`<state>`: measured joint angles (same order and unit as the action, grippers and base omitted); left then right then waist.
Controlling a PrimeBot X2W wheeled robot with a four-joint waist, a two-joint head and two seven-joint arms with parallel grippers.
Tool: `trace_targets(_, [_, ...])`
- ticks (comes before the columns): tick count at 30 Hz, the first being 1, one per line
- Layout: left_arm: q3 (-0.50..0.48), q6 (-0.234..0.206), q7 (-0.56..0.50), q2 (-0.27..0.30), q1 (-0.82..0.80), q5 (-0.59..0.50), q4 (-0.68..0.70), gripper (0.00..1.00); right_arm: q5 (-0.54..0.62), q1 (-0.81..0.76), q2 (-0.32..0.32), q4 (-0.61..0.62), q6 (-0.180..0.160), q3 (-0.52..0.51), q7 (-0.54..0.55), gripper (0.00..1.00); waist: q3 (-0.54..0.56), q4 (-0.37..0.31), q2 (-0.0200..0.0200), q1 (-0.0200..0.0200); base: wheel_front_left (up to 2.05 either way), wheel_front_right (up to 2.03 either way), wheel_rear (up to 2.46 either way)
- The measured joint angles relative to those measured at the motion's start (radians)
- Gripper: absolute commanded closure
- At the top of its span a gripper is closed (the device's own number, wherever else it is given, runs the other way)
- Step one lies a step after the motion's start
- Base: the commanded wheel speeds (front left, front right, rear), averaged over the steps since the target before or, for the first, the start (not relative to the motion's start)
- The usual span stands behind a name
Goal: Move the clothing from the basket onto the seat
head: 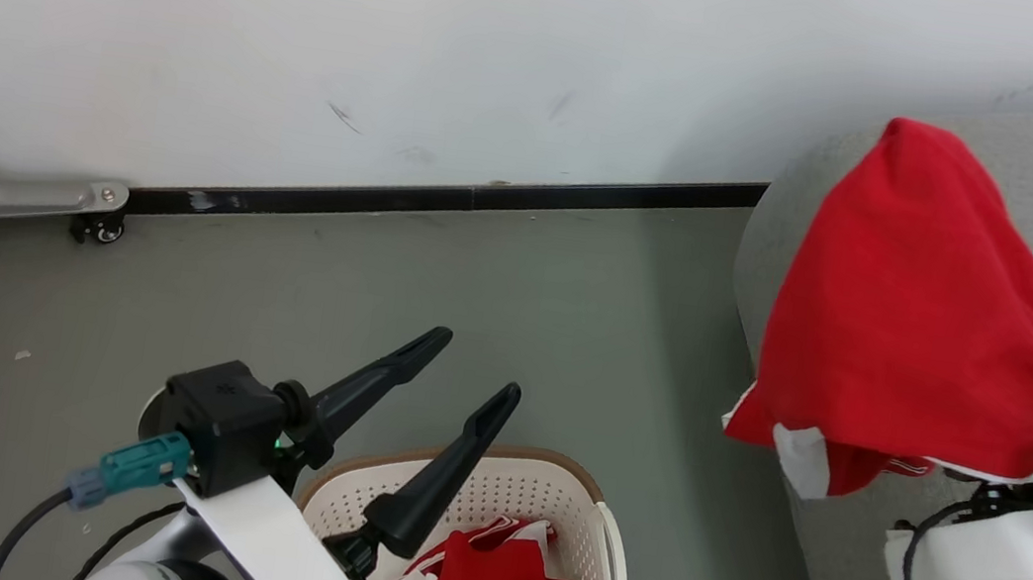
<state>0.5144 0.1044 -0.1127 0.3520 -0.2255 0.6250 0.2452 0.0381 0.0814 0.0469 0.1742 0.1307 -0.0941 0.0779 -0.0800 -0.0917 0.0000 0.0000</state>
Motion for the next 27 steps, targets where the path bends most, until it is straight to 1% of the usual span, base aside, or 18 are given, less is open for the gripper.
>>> trace_targets(11, [0.068,0.012,0.027,0.018,0.005,-0.009,0.023,0.0,-0.002,-0.016,-0.004,0.008,0.0,-0.082,0.0,1.0,0.002,-0.034,0.0,0.0,0.0,0.0,0.0])
trace_targets(19, [0.127,0.019,0.055,0.03,0.005,-0.031,0.043,0.0,-0.002,-0.016,-0.005,0.013,0.0,-0.097,0.001,1.0,-0.001,-0.063,0.0,0.0,0.0,0.0,0.0])
trace_targets(27, [0.157,0.019,0.079,0.045,0.005,-0.04,0.049,0.0,-0.003,-0.016,-0.006,0.017,0.0,-0.126,0.002,1.0,-0.008,-0.091,0.0,0.0,0.0,0.0,0.0])
